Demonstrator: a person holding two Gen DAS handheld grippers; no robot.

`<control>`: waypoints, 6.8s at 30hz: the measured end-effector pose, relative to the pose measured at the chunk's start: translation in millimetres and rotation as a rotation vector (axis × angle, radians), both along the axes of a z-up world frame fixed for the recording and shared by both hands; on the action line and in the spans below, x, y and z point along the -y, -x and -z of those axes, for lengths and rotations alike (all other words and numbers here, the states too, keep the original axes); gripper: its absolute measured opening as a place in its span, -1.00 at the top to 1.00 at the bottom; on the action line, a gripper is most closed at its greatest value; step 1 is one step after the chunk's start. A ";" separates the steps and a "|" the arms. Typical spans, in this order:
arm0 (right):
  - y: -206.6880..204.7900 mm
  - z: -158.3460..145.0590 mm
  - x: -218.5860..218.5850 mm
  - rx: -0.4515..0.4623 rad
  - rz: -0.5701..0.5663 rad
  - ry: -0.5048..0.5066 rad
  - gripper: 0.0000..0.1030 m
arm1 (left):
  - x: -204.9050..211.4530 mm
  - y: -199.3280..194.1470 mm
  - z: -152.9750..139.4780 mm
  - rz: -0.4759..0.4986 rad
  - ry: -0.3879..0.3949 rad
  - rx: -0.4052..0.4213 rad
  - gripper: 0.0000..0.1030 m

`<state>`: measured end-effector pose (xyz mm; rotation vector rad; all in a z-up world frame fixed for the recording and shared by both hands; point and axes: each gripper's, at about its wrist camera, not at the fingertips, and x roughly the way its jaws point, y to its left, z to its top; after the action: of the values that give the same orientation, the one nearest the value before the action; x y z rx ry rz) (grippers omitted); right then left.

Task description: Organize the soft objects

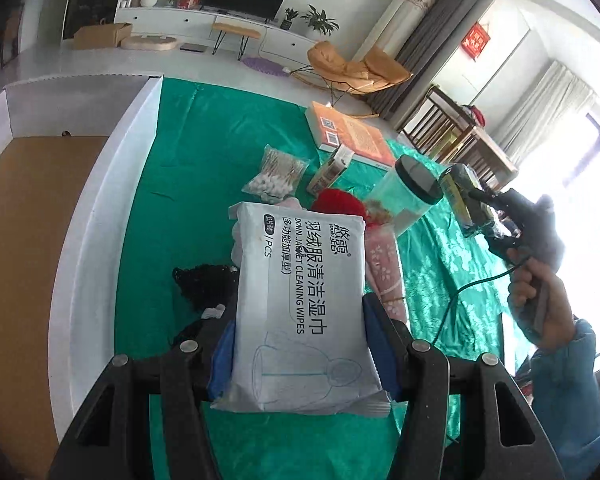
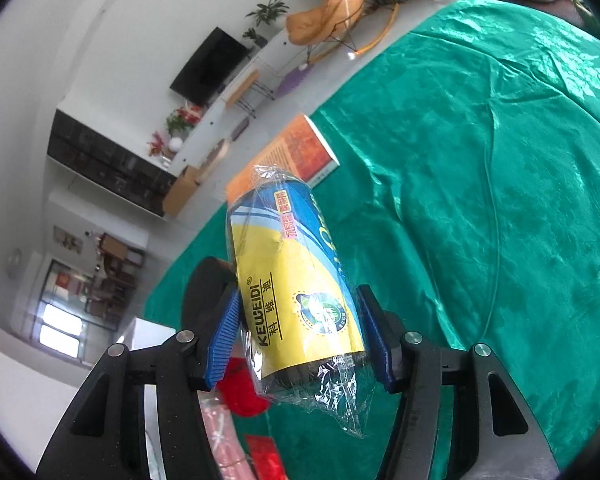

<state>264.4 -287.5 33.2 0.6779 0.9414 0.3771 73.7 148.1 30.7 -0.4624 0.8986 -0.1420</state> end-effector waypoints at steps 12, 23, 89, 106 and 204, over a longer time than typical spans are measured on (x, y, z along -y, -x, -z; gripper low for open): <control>108.0 -80.9 -142.9 0.098 -0.373 -0.124 -0.16 | -104.4 77.5 -29.6 -0.216 -0.084 0.062 -0.11; 225.0 -22.2 -365.4 -0.062 -0.744 -0.245 -0.46 | -179.1 167.4 -13.3 -0.571 -0.283 0.033 -1.00; 245.4 126.4 -34.9 0.135 0.025 0.741 -0.83 | 125.9 -6.6 120.4 0.125 -0.456 -0.034 -1.00; 245.9 127.6 -34.9 0.135 0.024 0.741 -0.83 | 126.0 -6.5 120.3 0.125 -0.456 -0.035 -1.00; 245.2 130.1 -34.3 0.138 0.024 0.742 -0.83 | 125.7 -6.4 120.5 0.125 -0.456 -0.034 -1.00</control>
<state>19.2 -253.2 -96.9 -0.0160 0.8579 0.0335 80.2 22.4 -89.8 0.0157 0.9598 -0.0399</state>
